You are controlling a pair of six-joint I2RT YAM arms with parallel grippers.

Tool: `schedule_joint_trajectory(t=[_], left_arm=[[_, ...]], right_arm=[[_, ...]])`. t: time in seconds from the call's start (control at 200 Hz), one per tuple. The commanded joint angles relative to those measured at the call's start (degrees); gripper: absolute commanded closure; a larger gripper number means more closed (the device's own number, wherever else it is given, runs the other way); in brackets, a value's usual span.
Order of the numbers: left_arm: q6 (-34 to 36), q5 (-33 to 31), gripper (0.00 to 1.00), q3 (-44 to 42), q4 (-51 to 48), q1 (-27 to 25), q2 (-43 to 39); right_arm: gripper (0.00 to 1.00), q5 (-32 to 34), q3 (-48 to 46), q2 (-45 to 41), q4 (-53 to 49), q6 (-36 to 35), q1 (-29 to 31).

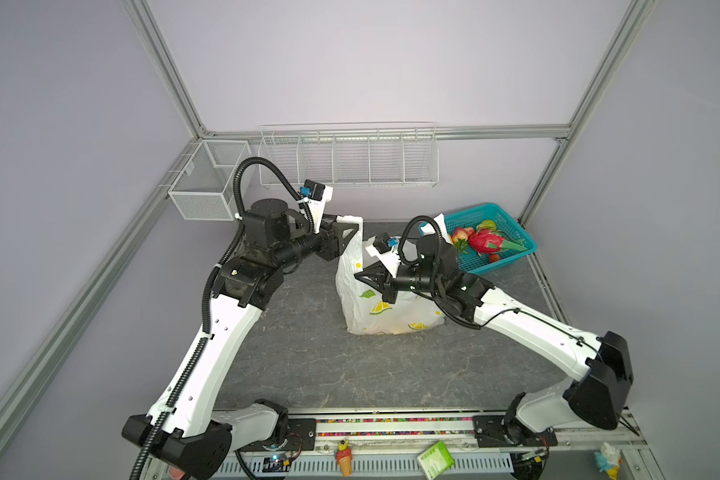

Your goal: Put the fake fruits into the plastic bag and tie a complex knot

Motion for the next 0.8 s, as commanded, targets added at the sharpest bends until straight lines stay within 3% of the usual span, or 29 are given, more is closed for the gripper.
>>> schedule_joint_trajectory(t=[0.0, 0.25, 0.44, 0.65, 0.74, 0.795], left_arm=[[1.6, -0.4, 0.57, 0.4, 2.0, 0.3, 0.7], [-1.5, -2.2, 1.00, -2.9, 5.0, 0.3, -2.2], [-7.2, -3.3, 1.00, -8.6, 9.3, 0.3, -6.1], [-12.4, -2.7, 1.00, -13.1, 13.4, 0.3, -9.3], [-13.6, -3.6, 1.00, -13.6, 13.7, 0.3, -10.2], [-14.0, -3.6, 1.00, -13.9, 13.8, 0.3, -10.6]], right_arm=[[0.93, -0.1, -1.1, -1.8, -0.1, -0.9, -0.4], [0.89, 2.8, -1.4, -2.3, -1.6, -1.8, -0.5], [0.44, 10.5, -2.4, -4.6, -3.5, -4.5, -0.5], [0.01, 8.1, -1.3, -3.3, 1.3, -2.5, -0.5], [0.11, 6.1, -0.9, -1.9, 5.4, -0.5, -0.3], [0.11, 5.9, -0.5, -1.1, 7.3, 0.0, -0.3]])
